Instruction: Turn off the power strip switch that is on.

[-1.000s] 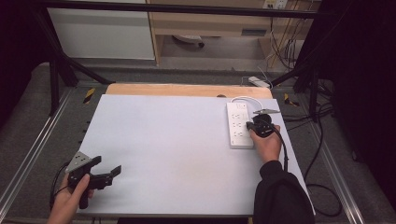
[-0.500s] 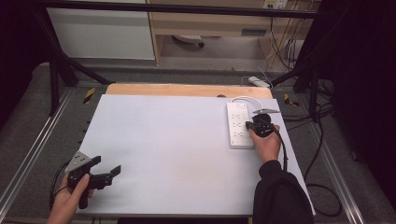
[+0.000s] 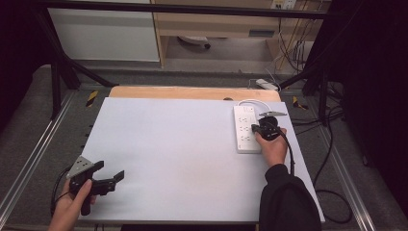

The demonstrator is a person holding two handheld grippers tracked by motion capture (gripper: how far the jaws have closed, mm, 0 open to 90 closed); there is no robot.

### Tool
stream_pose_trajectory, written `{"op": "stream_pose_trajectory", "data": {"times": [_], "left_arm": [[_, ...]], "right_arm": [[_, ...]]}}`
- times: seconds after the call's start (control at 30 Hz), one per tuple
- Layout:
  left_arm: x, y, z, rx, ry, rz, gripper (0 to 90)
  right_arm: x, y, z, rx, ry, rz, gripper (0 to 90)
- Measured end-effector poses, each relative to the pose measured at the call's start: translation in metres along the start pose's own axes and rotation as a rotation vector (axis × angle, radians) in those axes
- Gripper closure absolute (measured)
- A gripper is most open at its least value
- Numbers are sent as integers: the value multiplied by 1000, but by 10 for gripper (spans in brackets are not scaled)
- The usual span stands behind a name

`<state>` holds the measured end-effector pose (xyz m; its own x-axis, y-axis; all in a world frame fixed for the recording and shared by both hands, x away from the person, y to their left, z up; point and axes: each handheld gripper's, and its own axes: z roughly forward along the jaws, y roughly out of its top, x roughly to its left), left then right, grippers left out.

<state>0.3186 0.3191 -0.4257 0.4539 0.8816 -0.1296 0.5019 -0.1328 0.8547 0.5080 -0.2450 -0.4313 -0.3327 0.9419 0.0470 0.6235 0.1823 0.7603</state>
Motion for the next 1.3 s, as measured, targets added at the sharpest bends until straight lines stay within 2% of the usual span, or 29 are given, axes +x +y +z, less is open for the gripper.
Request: {"op": "stream_pose_trajectory", "data": {"times": [0.87,1.3], "left_arm": [[0,0,0,5,-5,1,76],[0,-1,0,7,-5,3,75]], "right_arm": [[6,8,-5,-34,9,8,900],[8,16,-11,-57,26,6,793]]}}
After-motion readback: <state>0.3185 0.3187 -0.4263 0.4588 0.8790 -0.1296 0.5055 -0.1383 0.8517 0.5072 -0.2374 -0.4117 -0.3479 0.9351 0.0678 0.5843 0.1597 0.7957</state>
